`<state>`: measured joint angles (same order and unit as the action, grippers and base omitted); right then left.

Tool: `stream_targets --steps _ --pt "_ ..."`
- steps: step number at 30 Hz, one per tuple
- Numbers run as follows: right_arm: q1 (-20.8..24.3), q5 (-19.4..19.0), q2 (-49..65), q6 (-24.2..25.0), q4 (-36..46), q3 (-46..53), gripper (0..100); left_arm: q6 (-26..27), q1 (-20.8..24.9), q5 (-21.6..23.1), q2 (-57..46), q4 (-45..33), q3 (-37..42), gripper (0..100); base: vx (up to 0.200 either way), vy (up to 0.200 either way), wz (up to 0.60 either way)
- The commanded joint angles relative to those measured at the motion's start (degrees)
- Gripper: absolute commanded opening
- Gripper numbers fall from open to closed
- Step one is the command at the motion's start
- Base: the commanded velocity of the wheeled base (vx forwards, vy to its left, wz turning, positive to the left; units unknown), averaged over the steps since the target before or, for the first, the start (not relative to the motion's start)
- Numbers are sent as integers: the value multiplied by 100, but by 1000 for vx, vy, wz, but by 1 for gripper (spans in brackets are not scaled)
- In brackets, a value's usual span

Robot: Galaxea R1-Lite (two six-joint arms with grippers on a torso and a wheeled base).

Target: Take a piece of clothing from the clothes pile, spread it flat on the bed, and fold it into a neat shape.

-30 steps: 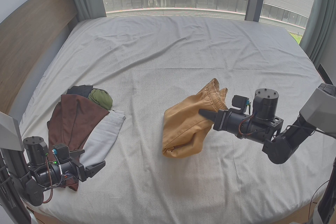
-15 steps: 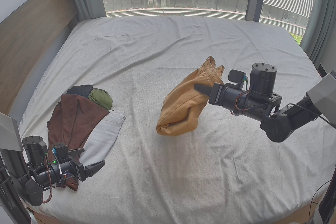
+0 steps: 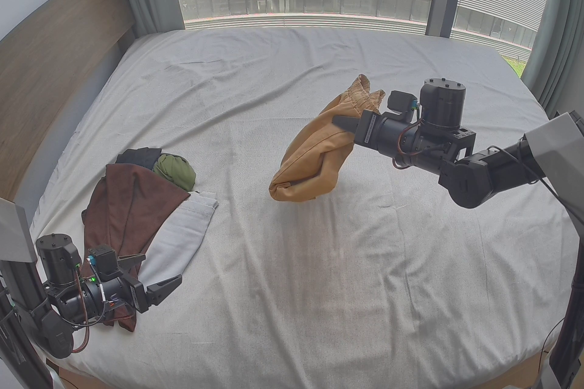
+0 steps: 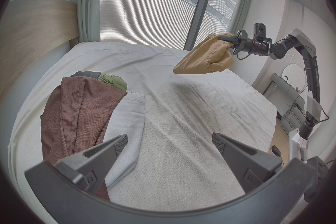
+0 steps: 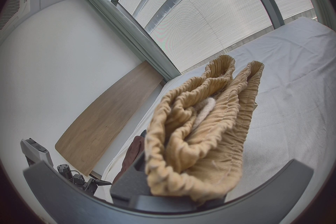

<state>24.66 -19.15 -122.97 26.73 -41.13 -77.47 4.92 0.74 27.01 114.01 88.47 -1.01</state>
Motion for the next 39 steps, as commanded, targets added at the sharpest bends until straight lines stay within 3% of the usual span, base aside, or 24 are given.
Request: stream_targets --steps 1,26,39 --pt "-14 -1 -280 -2 140 -374 0 0 -4 6 -1 4 101 100 0 0 0" --pt "-102 8 -1687 -2 712 -2589 0 -18 -30 6 34 4 101 100 0 0 0" --pt "-243 17 -2566 -160 668 -2606 0 -27 -66 6 25 4 101 100 0 0 0"
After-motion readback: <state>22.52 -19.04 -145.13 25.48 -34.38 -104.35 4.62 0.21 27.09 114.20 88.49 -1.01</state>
